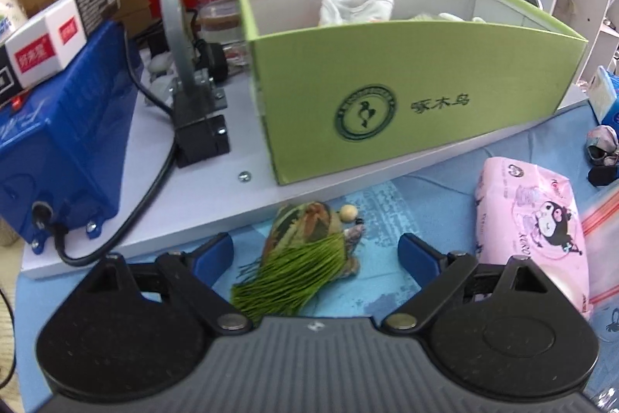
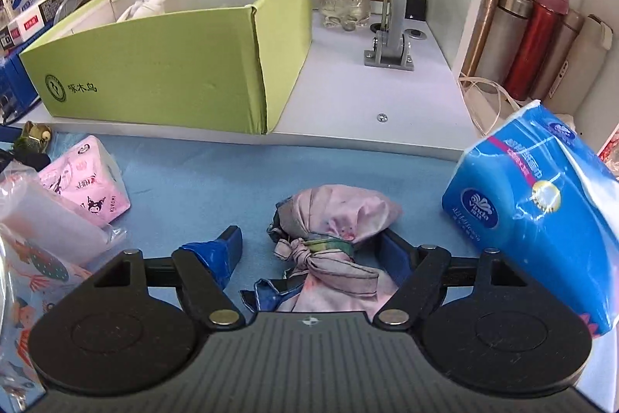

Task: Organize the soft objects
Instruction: 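Close left tool on pine-needle bundle while right tool grasps pink knotted cloth bundle, then carry both bundles over the green box and open both tools to drop them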

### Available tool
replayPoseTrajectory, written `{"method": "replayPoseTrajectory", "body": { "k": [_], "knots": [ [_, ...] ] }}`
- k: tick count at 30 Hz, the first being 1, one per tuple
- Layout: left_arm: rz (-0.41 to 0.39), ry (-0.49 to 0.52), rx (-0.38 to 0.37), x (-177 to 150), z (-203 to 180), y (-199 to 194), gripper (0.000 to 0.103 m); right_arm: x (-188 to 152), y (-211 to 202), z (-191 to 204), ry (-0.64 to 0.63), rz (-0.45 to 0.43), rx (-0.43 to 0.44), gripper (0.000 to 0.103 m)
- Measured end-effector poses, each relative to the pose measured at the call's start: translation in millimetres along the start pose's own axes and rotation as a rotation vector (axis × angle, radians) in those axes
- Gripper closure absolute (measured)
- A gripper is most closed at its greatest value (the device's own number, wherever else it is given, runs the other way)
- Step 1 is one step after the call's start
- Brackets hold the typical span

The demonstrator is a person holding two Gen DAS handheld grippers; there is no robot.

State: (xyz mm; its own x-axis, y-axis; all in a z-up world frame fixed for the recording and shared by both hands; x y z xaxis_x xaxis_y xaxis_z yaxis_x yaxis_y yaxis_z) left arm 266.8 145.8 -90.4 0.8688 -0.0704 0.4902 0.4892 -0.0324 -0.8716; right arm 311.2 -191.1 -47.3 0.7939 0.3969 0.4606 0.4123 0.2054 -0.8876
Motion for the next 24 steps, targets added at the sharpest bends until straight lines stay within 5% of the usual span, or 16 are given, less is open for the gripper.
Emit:
{"method": "replayPoseTrajectory", "body": {
  "k": [7, 9, 12, 14, 15, 20, 24],
  "knots": [
    [0.004, -0.028, 0.009, 4, 0, -1, 0.016, -7, -3, 0, -0.01, -0.065, -0.001, 0.037],
    [-0.006, -0.042, 0.004, 3, 1, -6, 0.043, -7, -3, 0, -0.016, -0.077, 0.001, 0.037],
    [-0.007, -0.071, 0.004, -1, 6, -15, 0.064, -12, -7, -1, -0.011, -0.09, 0.002, 0.05],
    [-0.005, -0.086, -0.005, -7, 7, -20, 0.065, -16, -12, -1, -0.016, -0.104, 0.006, 0.074],
    [-0.005, -0.094, -0.01, -10, 8, -23, 0.065, -19, -15, -1, -0.014, -0.102, 0.026, 0.077],
    [-0.034, -0.149, -0.065, -24, 18, -60, 0.065, -25, -48, 0, 0.0, -0.154, 0.088, 0.078],
    [-0.104, -0.183, -0.13, -5, 30, -100, 0.065, 0, -84, 2, 0.005, -0.248, 0.13, 0.078]
  ]
}}
Point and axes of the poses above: each gripper's, at about its wrist camera, not at the fingertips, and y roughly the way its jaws point, z to its left, x to its top, the point moved 6 cm from there along y, roughly the way its jaws point, and after that the axes turned 10 degrees about z, right-handed, at the moved point
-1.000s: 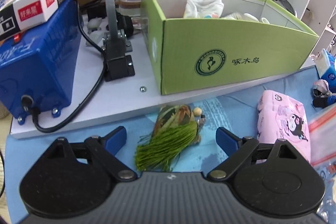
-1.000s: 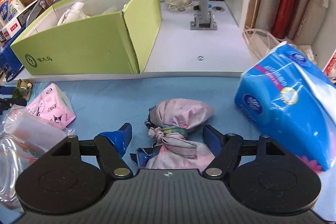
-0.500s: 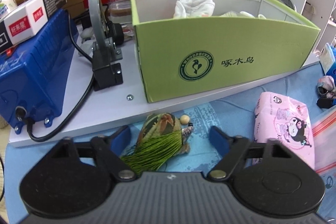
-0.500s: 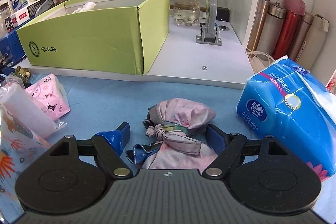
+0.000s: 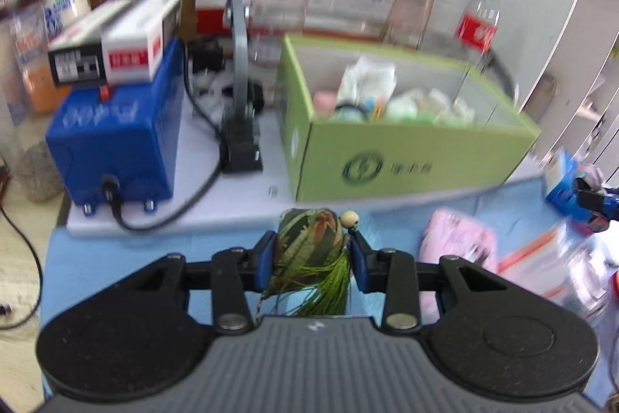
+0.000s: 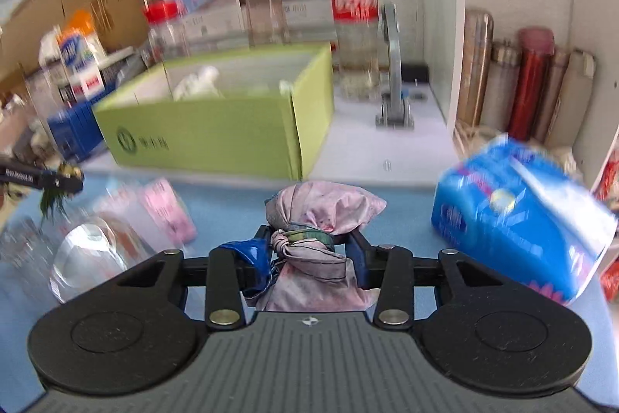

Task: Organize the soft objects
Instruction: 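Carry both bundles over the green box and open both tools to drop them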

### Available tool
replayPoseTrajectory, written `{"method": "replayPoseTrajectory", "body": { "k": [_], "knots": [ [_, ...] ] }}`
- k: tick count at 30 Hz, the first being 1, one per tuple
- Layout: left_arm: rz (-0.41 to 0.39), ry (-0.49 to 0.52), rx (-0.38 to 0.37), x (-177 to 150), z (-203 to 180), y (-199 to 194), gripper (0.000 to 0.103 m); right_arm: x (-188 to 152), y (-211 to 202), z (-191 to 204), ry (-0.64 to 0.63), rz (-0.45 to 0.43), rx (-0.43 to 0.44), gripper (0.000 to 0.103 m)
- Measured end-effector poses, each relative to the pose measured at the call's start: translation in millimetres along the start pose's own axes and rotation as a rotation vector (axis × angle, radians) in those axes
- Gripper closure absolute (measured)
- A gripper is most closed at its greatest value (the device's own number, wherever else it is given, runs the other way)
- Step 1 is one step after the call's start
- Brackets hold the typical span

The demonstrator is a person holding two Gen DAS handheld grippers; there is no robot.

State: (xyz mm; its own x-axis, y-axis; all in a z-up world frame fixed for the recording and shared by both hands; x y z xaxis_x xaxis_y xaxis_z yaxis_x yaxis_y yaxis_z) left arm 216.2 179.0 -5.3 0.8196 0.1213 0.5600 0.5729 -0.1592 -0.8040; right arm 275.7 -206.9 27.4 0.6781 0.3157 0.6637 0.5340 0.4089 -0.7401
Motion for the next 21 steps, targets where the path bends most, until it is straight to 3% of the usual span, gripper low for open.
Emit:
{"method": "replayPoseTrajectory", "body": {
  "k": [4, 8, 12, 16, 17, 19, 20, 21],
  "knots": [
    [-0.08, 0.009, -0.018, 52, -6, -24, 0.065, 63, -9, 16, -0.057, -0.103, 0.029, 0.078],
    [-0.142, 0.039, 0.013, 111, -17, -23, 0.065, 121, 14, 32, -0.102, -0.144, 0.051, 0.078],
    [-0.148, 0.05, 0.018, 153, -25, 6, 0.065, 159, 59, 38, -0.108, -0.118, 0.073, 0.077],
    [-0.097, 0.068, 0.028, 162, -29, 50, 0.065, 166, 102, 41, -0.111, -0.04, 0.097, 0.076],
    [-0.08, 0.075, 0.028, 160, -30, 60, 0.063, 164, 112, 42, -0.107, -0.015, 0.109, 0.073],
    [-0.063, 0.085, 0.041, 156, -31, 73, 0.049, 159, 130, 42, -0.085, 0.032, 0.106, 0.072],
    [-0.066, 0.093, 0.058, 155, -31, 76, 0.034, 157, 137, 42, -0.072, 0.053, 0.088, 0.07],
    [-0.079, 0.1, 0.073, 153, -30, 76, 0.034, 156, 141, 42, -0.066, 0.074, 0.062, 0.068]
  ]
}}
Point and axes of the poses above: each gripper's, at about its wrist camera, not at the fingertips, and y roughly the way its jaws point, z to its left, x to its top, the point moved 6 cm from there along y, roughly the way its jaws point, and after that the axes turned 10 degrees about z, right-handed, at the moved point
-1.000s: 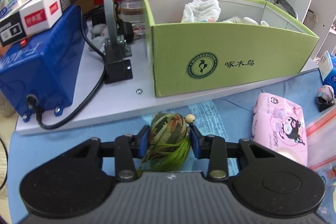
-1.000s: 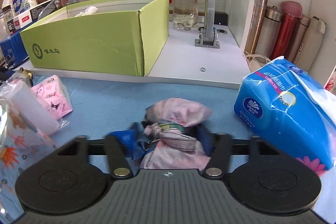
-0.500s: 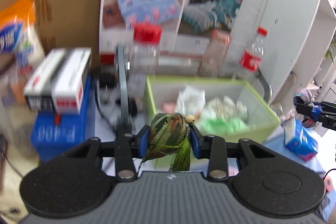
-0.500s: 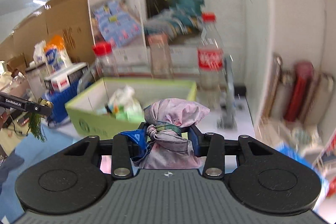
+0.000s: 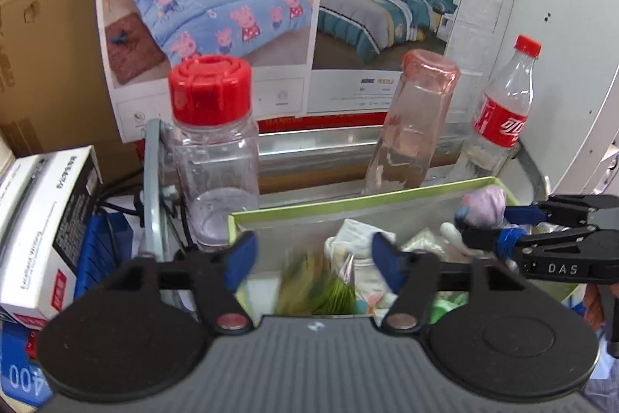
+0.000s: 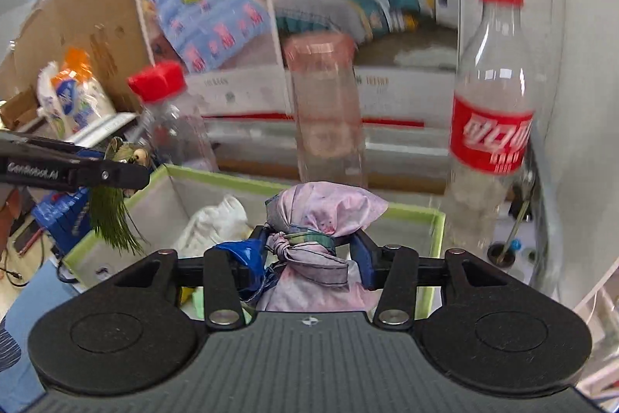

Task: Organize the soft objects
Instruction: 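Carry both bundles over the green box and open both tools to drop them, then move left tool to pink Kuromi tissue pack while right tool approaches clear zip bag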

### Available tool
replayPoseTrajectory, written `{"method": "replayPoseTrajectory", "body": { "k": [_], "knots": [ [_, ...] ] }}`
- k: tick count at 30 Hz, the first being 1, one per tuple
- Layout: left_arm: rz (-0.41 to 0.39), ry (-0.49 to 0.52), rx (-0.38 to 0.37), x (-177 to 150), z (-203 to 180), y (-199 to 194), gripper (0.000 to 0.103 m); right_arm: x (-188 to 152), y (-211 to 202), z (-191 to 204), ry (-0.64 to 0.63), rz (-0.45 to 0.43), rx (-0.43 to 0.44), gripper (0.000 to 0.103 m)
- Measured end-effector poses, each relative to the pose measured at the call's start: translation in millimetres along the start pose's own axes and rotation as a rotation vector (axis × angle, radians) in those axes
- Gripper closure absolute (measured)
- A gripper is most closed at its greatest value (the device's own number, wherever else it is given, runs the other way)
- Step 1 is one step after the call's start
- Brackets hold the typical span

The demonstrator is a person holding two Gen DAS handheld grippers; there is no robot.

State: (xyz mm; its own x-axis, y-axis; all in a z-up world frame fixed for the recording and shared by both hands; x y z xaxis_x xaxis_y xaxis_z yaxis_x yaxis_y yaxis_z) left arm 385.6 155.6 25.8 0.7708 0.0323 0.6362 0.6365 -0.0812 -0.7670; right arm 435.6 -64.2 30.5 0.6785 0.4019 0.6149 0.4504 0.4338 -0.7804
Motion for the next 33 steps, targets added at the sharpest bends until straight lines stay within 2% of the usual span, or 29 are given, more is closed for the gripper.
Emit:
{"method": "replayPoseTrajectory", "body": {
  "k": [1, 4, 9, 14, 25, 33],
  "knots": [
    [-0.007, 0.006, 0.012, -1, 0, -2, 0.034, 0, 1, 0, -0.001, -0.004, -0.025, 0.067],
    [-0.021, 0.011, 0.013, -3, 1, -12, 0.034, 6, -11, -2, 0.018, -0.09, -0.042, 0.064],
    [-0.041, 0.011, 0.016, -14, 0, -38, 0.032, 13, -34, 1, 0.059, -0.139, 0.005, 0.058],
    [-0.051, 0.024, 0.034, -47, -9, -64, 0.03, -20, -56, 16, 0.038, -0.101, 0.017, 0.054],
    [-0.025, -0.009, -0.006, -109, -22, -97, 0.027, -98, -109, 52, 0.009, -0.051, 0.031, 0.05],
    [0.028, -0.036, -0.002, -145, -17, -96, 0.026, -140, -145, 56, 0.069, -0.124, -0.015, 0.048]
  ]
}}
Point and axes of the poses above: each gripper's, at about its wrist camera, not at the fingertips, and y roughly the way its jaws point, z to its left, x to its top, the point moved 6 cm from there along y, roughly the way its jaws point, and after that the axes turned 10 degrees about z, right-handed, at the moved point
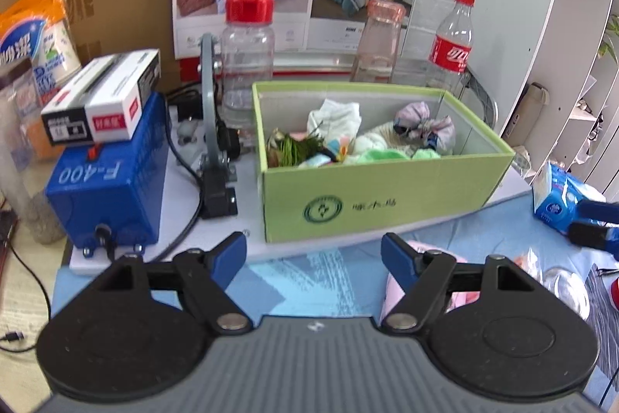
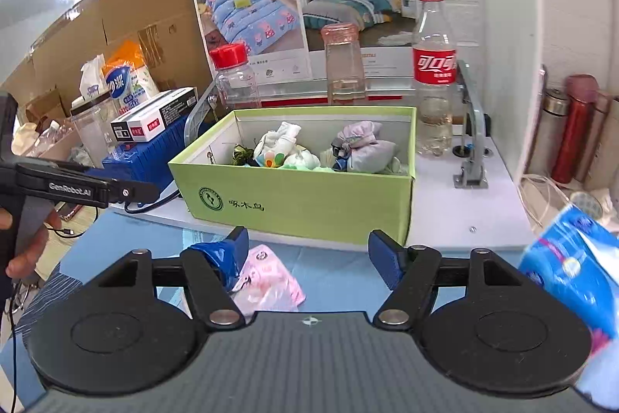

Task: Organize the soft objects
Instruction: 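Move left tool to pink Kuromi tissue pack while right tool approaches clear zip bag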

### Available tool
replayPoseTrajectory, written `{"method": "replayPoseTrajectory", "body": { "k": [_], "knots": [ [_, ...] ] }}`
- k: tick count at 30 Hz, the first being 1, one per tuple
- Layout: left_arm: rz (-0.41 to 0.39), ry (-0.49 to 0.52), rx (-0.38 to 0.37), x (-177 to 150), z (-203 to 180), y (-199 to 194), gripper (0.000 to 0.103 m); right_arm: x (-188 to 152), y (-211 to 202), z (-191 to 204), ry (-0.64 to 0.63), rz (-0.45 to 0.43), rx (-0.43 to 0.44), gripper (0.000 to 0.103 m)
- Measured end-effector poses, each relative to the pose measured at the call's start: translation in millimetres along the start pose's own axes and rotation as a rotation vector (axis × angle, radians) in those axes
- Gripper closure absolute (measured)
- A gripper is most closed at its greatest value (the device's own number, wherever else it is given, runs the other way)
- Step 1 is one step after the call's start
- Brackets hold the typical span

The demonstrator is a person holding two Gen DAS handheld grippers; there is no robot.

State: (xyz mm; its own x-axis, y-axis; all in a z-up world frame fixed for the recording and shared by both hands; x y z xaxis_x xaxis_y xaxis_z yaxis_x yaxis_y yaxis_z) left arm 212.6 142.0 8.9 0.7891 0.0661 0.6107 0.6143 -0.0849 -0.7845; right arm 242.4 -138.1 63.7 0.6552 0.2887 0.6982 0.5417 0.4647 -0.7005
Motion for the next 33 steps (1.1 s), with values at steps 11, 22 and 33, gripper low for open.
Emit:
{"method": "replayPoseTrajectory", "body": {
  "k": [11, 22, 33],
  "knots": [
    [0.028, 0.002, 0.004, -25, 3, 0, 0.025, -31, -18, 43, -0.158, -0.033, -0.048, 0.045],
    [0.022, 0.034, 0.01, -22, 2, -2, 0.023, -19, 30, 65, -0.458, 0.135, -0.114, 0.044],
    [0.065, 0.121, 0.025, -7, -20, 23, 0.021, 8, 64, -39, -0.164, 0.174, -0.217, 0.042]
  ]
}}
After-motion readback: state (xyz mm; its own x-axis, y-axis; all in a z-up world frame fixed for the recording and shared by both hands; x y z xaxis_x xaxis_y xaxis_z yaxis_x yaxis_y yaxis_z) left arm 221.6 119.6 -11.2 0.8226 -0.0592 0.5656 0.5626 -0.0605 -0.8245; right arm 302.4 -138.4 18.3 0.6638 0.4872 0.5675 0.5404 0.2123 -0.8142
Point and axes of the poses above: each gripper's, at about its wrist camera, not at the fingertips, and y roughly the way its jaws point, z to its left, x to its top, the point moved 6 cm from there along y, roughly the way its jaws point, and after that the axes turned 10 degrees about z, right-handed, at the moved point
